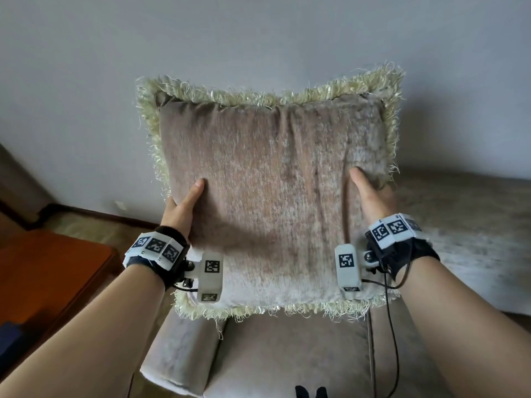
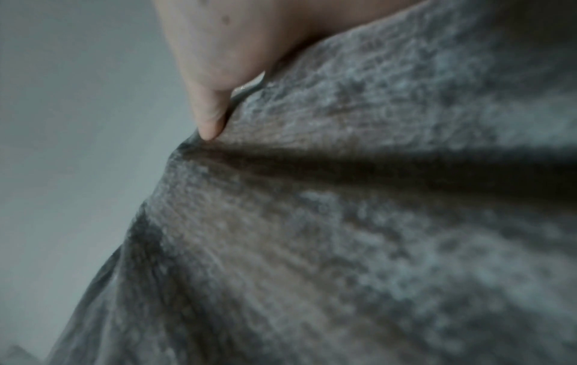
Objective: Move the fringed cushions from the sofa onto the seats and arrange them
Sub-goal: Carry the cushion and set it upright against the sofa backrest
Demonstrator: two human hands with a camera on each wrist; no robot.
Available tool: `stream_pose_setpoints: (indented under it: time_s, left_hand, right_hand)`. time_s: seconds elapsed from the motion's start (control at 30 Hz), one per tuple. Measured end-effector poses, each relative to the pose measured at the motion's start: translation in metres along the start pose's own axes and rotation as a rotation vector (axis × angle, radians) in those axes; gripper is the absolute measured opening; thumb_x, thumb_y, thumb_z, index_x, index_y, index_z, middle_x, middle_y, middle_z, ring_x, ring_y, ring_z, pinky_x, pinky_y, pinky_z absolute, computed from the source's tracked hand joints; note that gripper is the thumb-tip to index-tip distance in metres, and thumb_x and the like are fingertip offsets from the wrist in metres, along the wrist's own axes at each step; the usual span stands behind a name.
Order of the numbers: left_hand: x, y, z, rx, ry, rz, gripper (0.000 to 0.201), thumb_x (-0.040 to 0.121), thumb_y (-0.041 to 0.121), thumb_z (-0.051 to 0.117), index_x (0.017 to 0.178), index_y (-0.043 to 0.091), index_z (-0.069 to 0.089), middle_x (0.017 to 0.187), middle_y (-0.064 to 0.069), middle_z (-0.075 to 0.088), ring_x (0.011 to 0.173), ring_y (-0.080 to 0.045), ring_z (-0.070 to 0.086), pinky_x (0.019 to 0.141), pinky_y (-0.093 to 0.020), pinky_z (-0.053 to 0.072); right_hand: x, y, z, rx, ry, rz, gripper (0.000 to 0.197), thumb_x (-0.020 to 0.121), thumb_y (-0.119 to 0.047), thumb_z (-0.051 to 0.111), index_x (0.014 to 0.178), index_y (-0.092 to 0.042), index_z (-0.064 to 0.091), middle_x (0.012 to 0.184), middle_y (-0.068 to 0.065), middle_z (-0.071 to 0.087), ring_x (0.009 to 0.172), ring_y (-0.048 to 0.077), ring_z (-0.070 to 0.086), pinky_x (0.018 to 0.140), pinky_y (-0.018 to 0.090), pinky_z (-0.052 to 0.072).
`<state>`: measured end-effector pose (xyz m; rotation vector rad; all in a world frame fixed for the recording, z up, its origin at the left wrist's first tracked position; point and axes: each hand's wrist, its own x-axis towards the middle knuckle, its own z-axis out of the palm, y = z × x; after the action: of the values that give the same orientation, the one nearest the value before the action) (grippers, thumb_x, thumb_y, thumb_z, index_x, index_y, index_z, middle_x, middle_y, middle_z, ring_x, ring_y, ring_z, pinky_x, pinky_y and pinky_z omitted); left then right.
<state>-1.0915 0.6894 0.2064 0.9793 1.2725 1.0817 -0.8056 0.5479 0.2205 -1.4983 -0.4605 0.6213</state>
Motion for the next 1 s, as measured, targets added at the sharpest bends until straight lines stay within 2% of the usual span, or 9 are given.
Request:
stream_pose_setpoints:
  time_s: [0.1,0.23,0.37,0.47,0.57,0.67,0.8,0.93,1.0]
  left_hand:
    - [0.037,-0.009,0.011,0.015,-0.076,-0.047,0.118,0.046,0.068,0.085,0.148,0.016,0.055,0.134,-0.006,0.070,0.123,-0.029,0.067,0.112,-0.049,0.052]
    - [0.078,-0.020,0.027,0.043,-0.214,-0.098,0.126,0.038,0.072,0.083,0.147,0.015,0.055,0.134,-0.007,0.069,0.125,-0.032,0.065,0.115,-0.054,0.048]
    - [0.110,-0.038,0.044,0.096,-0.332,-0.127,0.111,0.052,0.070,0.081,0.142,0.011,0.057,0.136,-0.008,0.068,0.126,-0.030,0.065,0.115,-0.047,0.048]
    - [0.136,-0.064,0.052,0.116,-0.328,-0.178,0.134,0.035,0.085,0.084,0.144,0.011,0.059,0.135,-0.006,0.071,0.125,-0.030,0.067,0.115,-0.049,0.048]
    - [0.163,-0.102,0.059,0.135,-0.316,-0.242,0.134,0.026,0.090,0.086,0.137,0.019,0.063,0.131,-0.002,0.073,0.125,-0.031,0.068,0.112,-0.051,0.051]
    - [0.157,-0.125,0.068,0.098,-0.284,-0.255,0.125,0.038,0.078,0.090,0.141,0.019,0.050,0.139,-0.004,0.066,0.131,-0.031,0.063,0.115,-0.052,0.048]
    - [0.153,-0.152,0.081,0.114,-0.287,-0.320,0.115,0.048,0.064,0.088,0.144,0.015,0.048,0.139,-0.007,0.064,0.129,-0.032,0.063,0.115,-0.054,0.049]
    - [0.162,-0.172,0.089,0.160,-0.292,-0.345,0.069,0.054,0.061,0.088,0.107,0.022,0.067,0.125,-0.007,0.074,0.122,-0.035,0.069,0.111,-0.056,0.051]
    - [0.177,-0.187,0.092,0.192,-0.288,-0.395,0.076,0.052,0.068,0.092,0.110,0.024,0.070,0.123,-0.006,0.076,0.119,-0.033,0.071,0.109,-0.055,0.052]
  right_hand:
    - [0.008,0.012,0.011,-0.008,0.082,0.003,0.022,0.085,-0.046,0.068,0.094,-0.026,0.063,0.090,-0.014,0.064,0.079,-0.004,0.057,0.059,0.009,0.040]
    - [0.012,0.024,0.020,-0.029,0.241,0.000,0.045,0.083,-0.047,0.069,0.112,-0.012,0.066,0.102,-0.002,0.070,0.083,0.006,0.064,0.063,0.009,0.047]
    - [0.019,0.042,0.023,-0.042,0.382,0.037,0.045,0.083,-0.042,0.072,0.113,-0.010,0.063,0.101,-0.001,0.066,0.081,0.004,0.062,0.053,0.003,0.041]
    - [0.024,0.058,0.022,-0.083,0.452,0.101,0.045,0.084,-0.047,0.069,0.113,-0.013,0.059,0.108,-0.001,0.064,0.091,0.013,0.062,0.054,0.006,0.036]
    - [0.035,0.077,0.020,-0.126,0.480,0.124,0.055,0.088,-0.043,0.066,0.128,-0.007,0.053,0.116,0.004,0.058,0.096,0.013,0.050,0.044,-0.005,0.030]
    - [0.051,0.100,0.017,-0.208,0.450,0.186,0.067,0.089,-0.045,0.063,0.138,-0.003,0.045,0.129,0.006,0.054,0.114,0.019,0.052,0.068,0.002,0.036]
    - [0.066,0.139,0.005,-0.257,0.421,0.319,0.075,0.088,-0.051,0.062,0.143,-0.005,0.040,0.143,0.008,0.049,0.130,0.024,0.046,0.081,0.014,0.027]
    - [0.084,0.168,-0.002,-0.301,0.392,0.400,0.088,0.086,-0.056,0.061,0.149,-0.005,0.028,0.151,0.011,0.038,0.137,0.027,0.038,0.104,0.026,0.027]
    - [0.094,0.183,-0.006,-0.300,0.384,0.445,0.097,0.083,-0.061,0.061,0.152,-0.005,0.021,0.154,0.011,0.032,0.138,0.029,0.035,0.109,0.033,0.024]
